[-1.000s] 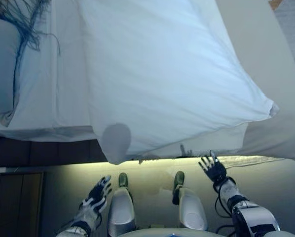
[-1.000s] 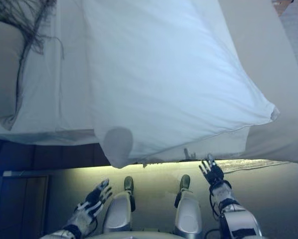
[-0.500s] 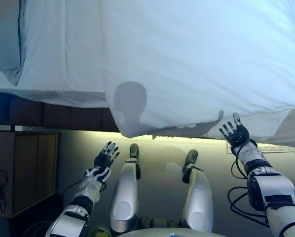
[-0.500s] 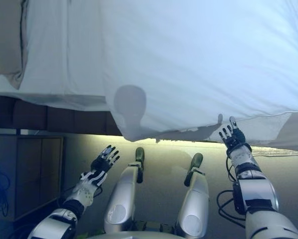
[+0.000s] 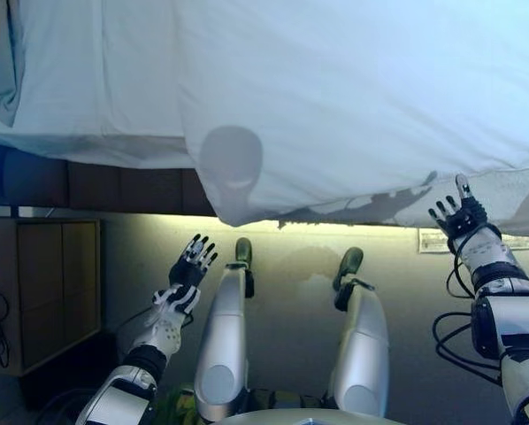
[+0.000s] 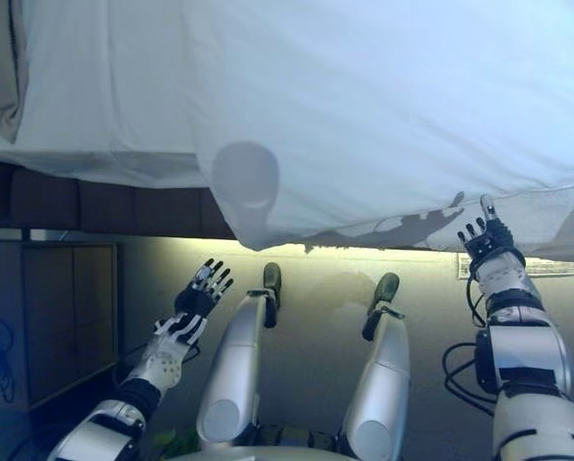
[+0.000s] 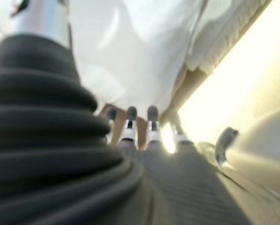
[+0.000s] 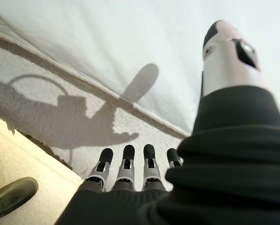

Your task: Make the bed neatly

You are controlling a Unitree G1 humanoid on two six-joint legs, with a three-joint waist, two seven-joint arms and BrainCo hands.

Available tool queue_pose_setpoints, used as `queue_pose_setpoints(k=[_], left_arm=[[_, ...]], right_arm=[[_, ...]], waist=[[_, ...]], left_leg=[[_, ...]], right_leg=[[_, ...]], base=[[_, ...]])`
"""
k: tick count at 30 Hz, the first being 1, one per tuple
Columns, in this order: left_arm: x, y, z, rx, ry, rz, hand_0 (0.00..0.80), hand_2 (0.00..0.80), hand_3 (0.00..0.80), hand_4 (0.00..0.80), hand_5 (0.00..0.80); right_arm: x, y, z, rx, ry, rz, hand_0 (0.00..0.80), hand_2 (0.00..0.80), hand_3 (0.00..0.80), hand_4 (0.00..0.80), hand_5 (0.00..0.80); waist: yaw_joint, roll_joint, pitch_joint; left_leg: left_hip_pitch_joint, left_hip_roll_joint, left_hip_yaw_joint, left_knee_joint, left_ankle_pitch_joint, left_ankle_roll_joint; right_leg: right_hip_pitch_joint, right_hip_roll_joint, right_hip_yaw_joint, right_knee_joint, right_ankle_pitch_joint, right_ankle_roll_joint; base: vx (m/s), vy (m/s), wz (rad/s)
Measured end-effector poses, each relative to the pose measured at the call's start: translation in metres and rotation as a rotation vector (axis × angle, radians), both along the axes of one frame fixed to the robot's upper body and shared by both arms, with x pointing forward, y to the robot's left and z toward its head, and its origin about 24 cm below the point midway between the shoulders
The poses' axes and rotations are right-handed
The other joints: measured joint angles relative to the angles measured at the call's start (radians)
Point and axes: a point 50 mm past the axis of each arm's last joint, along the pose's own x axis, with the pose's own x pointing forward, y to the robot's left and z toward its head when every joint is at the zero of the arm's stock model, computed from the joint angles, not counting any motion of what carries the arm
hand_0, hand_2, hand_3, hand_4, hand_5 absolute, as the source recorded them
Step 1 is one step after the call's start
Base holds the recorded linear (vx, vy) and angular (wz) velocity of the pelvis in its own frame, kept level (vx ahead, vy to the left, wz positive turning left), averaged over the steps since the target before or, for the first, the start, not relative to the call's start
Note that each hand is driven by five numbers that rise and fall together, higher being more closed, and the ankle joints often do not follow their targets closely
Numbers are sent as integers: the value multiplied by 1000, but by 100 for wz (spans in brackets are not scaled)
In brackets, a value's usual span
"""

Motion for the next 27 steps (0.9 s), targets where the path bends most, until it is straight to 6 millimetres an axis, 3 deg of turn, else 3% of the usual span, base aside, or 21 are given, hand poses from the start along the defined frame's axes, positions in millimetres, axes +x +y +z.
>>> queue_pose_setpoints(k=[13, 20, 27], left_arm=[[-6, 4, 2, -12, -23, 18, 0, 0, 0, 0, 0], [-13, 4, -1, -42, -26, 37, 0, 0, 0, 0, 0], [-25, 7, -9, -47, 3, 48, 0, 0, 0, 0, 0]], right_arm=[[9, -1, 23, -16, -59, 46, 0, 0, 0, 0, 0], [16, -7, 52, -81, -110, 64, 0, 0, 0, 0, 0], [16, -12, 64, -132, -117, 64, 0, 0, 0, 0, 0]], waist=[[12, 2, 1], [23, 19, 8], [34, 20, 9]], left_leg=[[-38, 2, 3, 17, -13, 4], [-41, -1, 1, 26, -20, 2], [-42, -4, -1, 33, -21, 2]], right_leg=[[-35, 0, 5, 3, 10, -3], [-47, -1, 13, 11, 11, -1], [-48, -1, 15, 11, 12, -3]], base=[[4, -1, -1], [47, -5, -5], [0, 0, 0]])
